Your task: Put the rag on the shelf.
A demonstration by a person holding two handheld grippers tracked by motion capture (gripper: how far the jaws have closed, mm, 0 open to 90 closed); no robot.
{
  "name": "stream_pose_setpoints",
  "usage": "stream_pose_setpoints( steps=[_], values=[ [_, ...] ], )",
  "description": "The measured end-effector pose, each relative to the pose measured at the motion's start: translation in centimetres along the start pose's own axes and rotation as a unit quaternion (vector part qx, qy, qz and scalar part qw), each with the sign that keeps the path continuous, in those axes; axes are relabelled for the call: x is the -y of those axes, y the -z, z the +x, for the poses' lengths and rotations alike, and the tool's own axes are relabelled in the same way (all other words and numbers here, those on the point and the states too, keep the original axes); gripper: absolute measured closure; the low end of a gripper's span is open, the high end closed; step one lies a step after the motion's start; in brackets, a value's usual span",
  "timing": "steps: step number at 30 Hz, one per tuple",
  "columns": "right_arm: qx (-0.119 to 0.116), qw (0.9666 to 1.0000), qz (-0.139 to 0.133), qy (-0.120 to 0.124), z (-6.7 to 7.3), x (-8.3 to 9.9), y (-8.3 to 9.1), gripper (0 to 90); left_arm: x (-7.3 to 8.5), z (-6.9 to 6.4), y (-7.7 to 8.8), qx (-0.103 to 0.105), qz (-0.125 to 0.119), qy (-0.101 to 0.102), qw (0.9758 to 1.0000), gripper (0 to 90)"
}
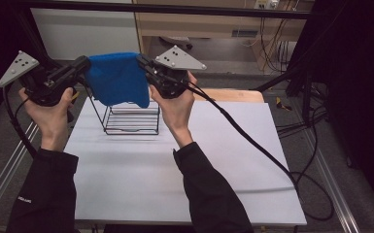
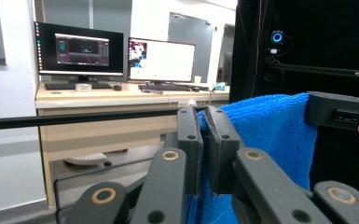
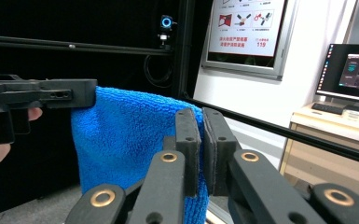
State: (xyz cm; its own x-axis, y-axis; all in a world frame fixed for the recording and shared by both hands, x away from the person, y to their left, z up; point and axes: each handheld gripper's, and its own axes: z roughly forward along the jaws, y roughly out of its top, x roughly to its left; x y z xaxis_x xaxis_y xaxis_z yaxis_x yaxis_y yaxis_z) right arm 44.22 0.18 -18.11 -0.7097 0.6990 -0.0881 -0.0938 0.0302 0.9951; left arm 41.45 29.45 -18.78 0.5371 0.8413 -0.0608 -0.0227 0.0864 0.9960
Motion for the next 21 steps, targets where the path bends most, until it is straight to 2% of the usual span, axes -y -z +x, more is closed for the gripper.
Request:
stream_pose_setpoints(
  steps=[9,13,21],
  values=[
    [0.004,1.0000,-0.008,-0.001,-0.4,-1.7,-1.5,86.5,-1.5,1.0,-0.8,-0.004,-0.010,0.005,0.9999,84.9],
    [0.009,0.9999,-0.008,0.000,-0.6,-2.2,-2.0,86.5,-2.2,1.2,-1.2,-0.009,-0.011,-0.002,0.9999,84.9],
    [0.013,0.9998,-0.014,0.011,-1.0,-3.6,-3.1,86.5,-3.3,2.0,-2.1,-0.017,-0.019,0.000,0.9997,84.9]
  ],
)
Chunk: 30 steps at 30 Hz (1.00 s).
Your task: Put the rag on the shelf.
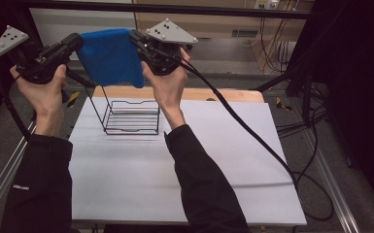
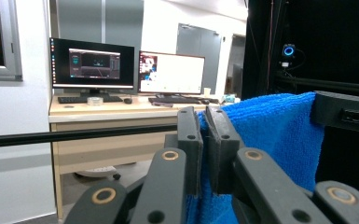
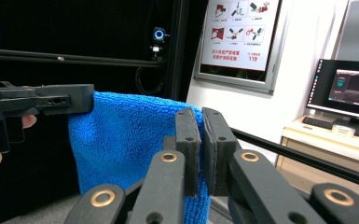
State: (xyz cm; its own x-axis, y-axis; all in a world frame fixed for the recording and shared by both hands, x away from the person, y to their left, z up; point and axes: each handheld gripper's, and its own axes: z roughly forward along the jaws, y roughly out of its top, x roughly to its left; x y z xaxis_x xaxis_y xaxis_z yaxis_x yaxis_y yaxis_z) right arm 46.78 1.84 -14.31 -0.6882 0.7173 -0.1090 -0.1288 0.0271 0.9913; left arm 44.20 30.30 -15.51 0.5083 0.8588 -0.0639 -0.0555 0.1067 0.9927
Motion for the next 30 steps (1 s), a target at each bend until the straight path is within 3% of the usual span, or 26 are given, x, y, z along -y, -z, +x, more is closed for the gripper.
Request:
stream_pose_setpoints(
  steps=[7,16,26,30],
  values=[
    [0.005,1.0000,0.004,0.003,-0.7,-0.3,-1.7,86.5,-0.4,0.9,-1.1,-0.013,-0.003,-0.004,0.9999,84.9],
    [0.011,0.9997,0.019,-0.006,-1.8,0.8,-3.8,86.5,0.4,2.2,-2.7,-0.026,0.001,-0.005,0.9996,84.9],
    [0.019,0.9993,0.032,0.006,-2.7,1.6,-4.9,86.5,1.2,3.0,-4.2,-0.026,0.000,-0.004,0.9997,85.0],
    [0.024,0.9984,0.044,0.025,-2.7,1.9,-4.9,86.5,2.0,3.1,-4.5,-0.025,0.009,-0.006,0.9996,85.0]
  ],
)
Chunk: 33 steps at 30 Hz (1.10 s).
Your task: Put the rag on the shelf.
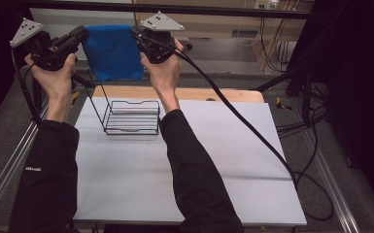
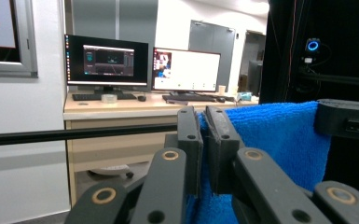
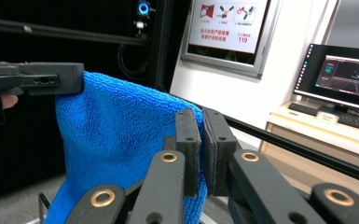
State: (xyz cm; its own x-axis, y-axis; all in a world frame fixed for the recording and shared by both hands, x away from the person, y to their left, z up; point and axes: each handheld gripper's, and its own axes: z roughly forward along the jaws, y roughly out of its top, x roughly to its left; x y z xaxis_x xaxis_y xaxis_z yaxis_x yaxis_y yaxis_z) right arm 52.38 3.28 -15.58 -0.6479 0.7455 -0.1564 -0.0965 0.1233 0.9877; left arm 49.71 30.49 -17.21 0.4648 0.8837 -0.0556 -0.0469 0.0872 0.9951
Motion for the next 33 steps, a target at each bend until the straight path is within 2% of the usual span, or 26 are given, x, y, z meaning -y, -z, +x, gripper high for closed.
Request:
stream_pose_setpoints(
  steps=[4,13,16,28,33],
  values=[
    [-0.004,0.9999,0.009,-0.008,-0.1,0.8,0.1,86.5,1.0,0.1,-0.2,0.002,0.009,0.002,1.0000,85.0],
    [-0.013,0.9993,0.034,-0.008,0.2,3.1,0.0,86.5,3.0,0.3,0.1,0.009,0.029,-0.002,0.9995,84.9],
    [-0.017,0.9993,0.033,-0.010,0.5,3.5,0.0,86.5,3.5,0.5,0.2,0.008,0.035,-0.002,0.9993,84.9],
    [-0.021,0.9981,0.057,-0.013,0.6,5.7,-0.2,86.4,6.2,0.8,-0.1,0.006,0.066,-0.007,0.9978,84.9],
    [-0.027,0.9981,0.053,-0.013,0.7,6.0,0.1,86.4,6.1,0.9,0.5,0.015,0.054,-0.002,0.9984,85.0]
  ],
)
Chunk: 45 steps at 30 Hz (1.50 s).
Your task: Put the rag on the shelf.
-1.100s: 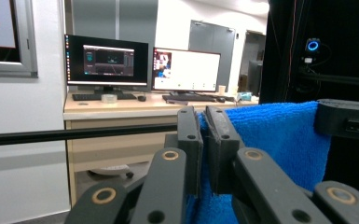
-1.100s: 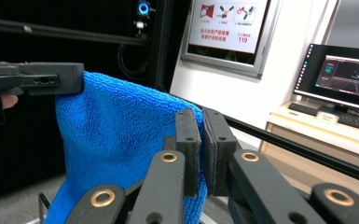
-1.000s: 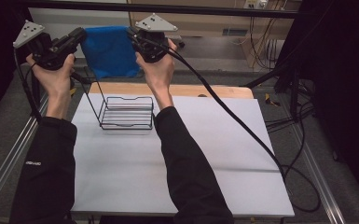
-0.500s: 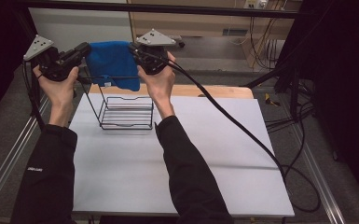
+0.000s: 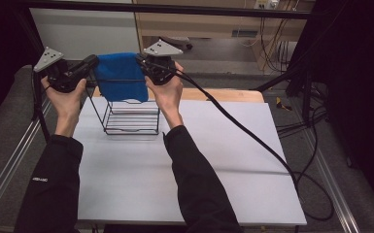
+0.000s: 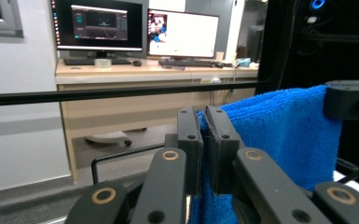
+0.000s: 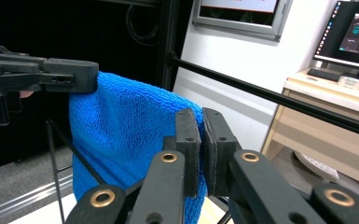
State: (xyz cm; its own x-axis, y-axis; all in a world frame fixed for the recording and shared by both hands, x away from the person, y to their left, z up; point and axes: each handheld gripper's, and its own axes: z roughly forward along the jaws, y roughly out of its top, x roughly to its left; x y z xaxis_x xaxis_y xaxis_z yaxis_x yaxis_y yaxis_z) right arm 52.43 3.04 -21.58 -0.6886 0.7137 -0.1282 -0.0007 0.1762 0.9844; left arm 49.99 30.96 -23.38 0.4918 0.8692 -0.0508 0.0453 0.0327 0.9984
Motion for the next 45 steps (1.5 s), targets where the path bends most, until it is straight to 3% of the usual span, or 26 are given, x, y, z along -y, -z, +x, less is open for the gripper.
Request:
stream_pose_setpoints(
  steps=[7,15,26,36,45],
  values=[
    [-0.011,0.9997,-0.021,-0.001,0.6,-0.4,0.9,86.4,-0.8,-0.2,1.4,0.014,-0.010,-0.011,0.9998,84.9],
    [-0.028,0.9994,-0.021,0.004,1.3,-0.6,1.7,86.2,-1.0,-0.1,2.4,0.022,-0.009,-0.013,0.9996,84.9],
    [-0.053,0.9983,0.018,-0.015,1.8,-0.6,2.2,86.0,-0.8,-0.3,3.6,0.031,0.027,-0.007,0.9991,84.8],
    [-0.073,0.9960,0.051,-0.012,2.4,-0.4,2.8,85.7,-0.1,-0.5,4.3,0.039,0.053,-0.001,0.9979,84.5],
    [-0.089,0.9929,0.077,-0.016,2.6,0.5,3.0,85.4,0.5,-1.0,4.7,0.040,0.081,-0.016,0.9957,83.2]
  ],
)
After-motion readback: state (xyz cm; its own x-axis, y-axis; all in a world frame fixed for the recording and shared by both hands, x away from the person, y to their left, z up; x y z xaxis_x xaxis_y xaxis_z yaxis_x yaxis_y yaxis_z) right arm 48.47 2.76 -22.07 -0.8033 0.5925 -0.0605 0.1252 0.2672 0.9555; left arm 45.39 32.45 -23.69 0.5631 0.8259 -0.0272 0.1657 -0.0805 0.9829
